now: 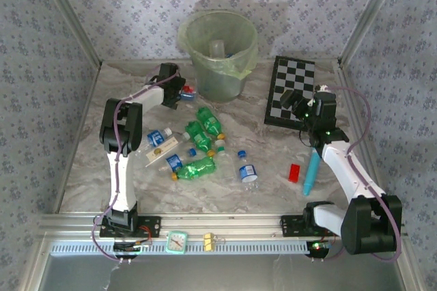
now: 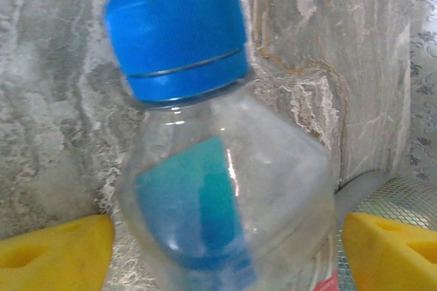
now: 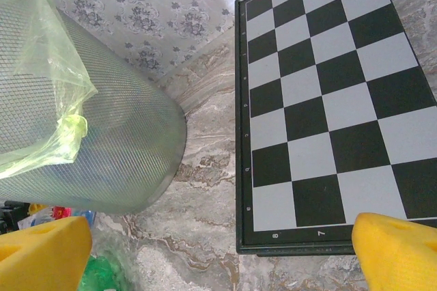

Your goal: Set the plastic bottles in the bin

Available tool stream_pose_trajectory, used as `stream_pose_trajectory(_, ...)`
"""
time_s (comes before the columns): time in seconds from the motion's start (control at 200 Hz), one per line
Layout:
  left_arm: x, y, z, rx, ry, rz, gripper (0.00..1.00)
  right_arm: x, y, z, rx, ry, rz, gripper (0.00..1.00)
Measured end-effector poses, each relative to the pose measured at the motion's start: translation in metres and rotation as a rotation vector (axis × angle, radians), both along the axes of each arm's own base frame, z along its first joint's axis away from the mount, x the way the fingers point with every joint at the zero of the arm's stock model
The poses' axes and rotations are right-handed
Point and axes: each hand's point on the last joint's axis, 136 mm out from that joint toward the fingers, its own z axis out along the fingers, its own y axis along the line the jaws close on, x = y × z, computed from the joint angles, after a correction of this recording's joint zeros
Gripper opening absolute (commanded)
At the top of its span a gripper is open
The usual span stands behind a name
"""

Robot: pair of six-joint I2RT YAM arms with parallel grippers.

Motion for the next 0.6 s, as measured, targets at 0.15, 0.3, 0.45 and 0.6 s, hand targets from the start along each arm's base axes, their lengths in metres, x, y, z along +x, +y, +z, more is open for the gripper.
stream_pose_trajectory(0.15, -0.003, 0.002, -0.003, 0.006, 0.013, 0.009, 0.72, 0.000, -0.001, -0.001, -0.002, 0.001, -0.003, 1.00)
stream_pose_trajectory(0.3, -0.005, 0.006, -0.006, 0.017, 0.011, 0.022, 0.66, -0.001, -0.001, -0.002, -0.004, 0.003, -0.007, 1.00)
stream_pose_trajectory(0.45, -0.011, 0.010, -0.004, 0.024, -0.007, 0.020, 0.59, -0.001, -0.002, -0.001, -0.003, 0.002, -0.008, 1.00)
stream_pose_trajectory(0.6, -0.026, 0.023, 0.001, 0.089, -0.006, -0.002, 0.55, -0.001, -0.002, -0.001, -0.003, 0.001, -0.008, 1.00)
